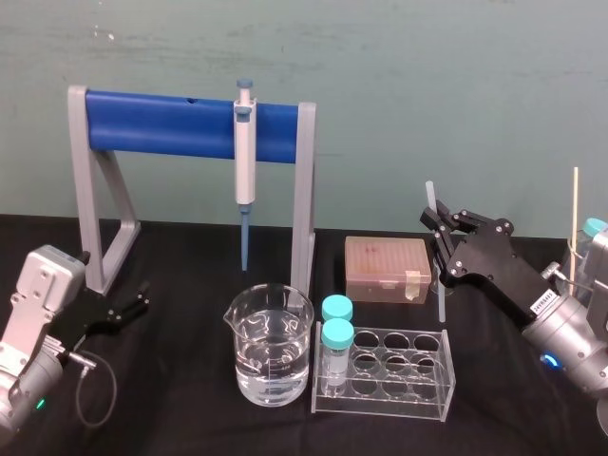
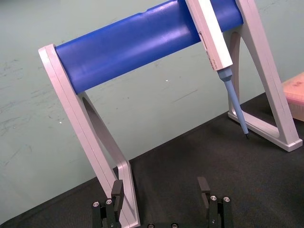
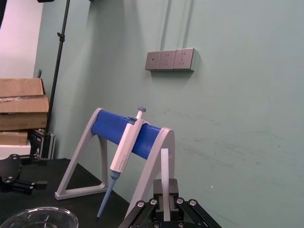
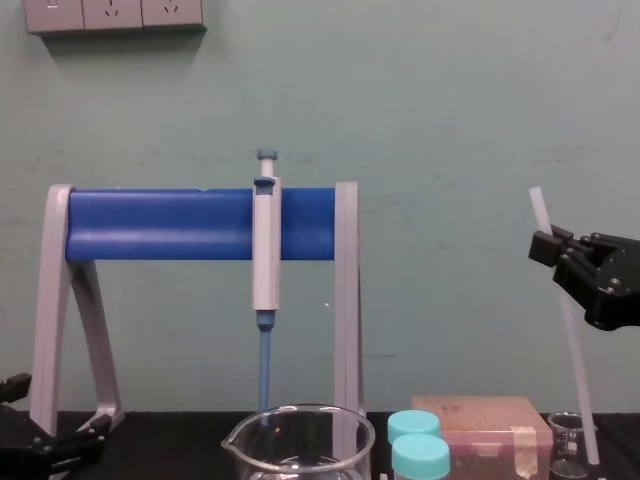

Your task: Pick up the stirring rod with one hand, then place it down.

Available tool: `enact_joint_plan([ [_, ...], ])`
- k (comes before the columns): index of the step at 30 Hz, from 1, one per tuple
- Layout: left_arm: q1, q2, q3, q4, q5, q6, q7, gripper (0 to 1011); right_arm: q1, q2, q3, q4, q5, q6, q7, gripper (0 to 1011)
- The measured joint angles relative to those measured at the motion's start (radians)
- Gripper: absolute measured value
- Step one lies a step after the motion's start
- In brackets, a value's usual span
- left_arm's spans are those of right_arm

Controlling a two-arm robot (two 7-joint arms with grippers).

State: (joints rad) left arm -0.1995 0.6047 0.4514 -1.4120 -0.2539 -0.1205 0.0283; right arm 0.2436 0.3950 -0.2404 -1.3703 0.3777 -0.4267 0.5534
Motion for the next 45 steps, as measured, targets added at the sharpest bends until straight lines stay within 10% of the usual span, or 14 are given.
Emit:
enact_joint_plan([
  [45,0.0,0.0,0.0,0.0,0.0,0.0,0.0,1000,0.0,0.0,0.0,0.0,0.0,0.0,0.0,64],
])
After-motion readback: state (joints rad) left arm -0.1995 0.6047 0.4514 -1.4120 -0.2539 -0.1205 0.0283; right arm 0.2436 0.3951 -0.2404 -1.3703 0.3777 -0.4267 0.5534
